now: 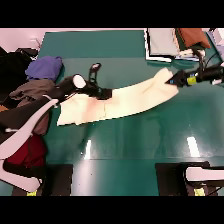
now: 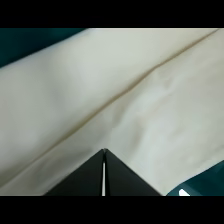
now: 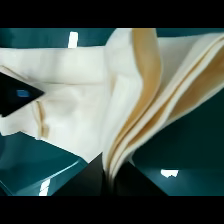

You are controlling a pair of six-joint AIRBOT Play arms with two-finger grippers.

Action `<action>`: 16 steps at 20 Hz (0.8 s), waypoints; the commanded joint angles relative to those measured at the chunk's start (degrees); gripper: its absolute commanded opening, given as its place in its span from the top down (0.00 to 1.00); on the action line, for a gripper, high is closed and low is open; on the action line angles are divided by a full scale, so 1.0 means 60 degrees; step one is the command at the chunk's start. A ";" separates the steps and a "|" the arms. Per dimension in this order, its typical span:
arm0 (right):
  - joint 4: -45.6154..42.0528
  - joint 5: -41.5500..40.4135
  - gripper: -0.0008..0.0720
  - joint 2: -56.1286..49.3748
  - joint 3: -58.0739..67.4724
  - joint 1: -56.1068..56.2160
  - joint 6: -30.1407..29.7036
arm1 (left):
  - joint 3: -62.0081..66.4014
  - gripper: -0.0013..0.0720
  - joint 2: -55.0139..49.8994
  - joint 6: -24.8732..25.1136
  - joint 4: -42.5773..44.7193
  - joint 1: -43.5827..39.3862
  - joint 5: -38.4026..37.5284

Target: Fold the shirts.

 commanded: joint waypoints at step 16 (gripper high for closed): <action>0.0113 -0.0936 0.97 0.0907 0.2936 0.4681 0.1479 | 0.2459 0.95 0.0026 -0.0277 0.0758 0.0852 -0.1242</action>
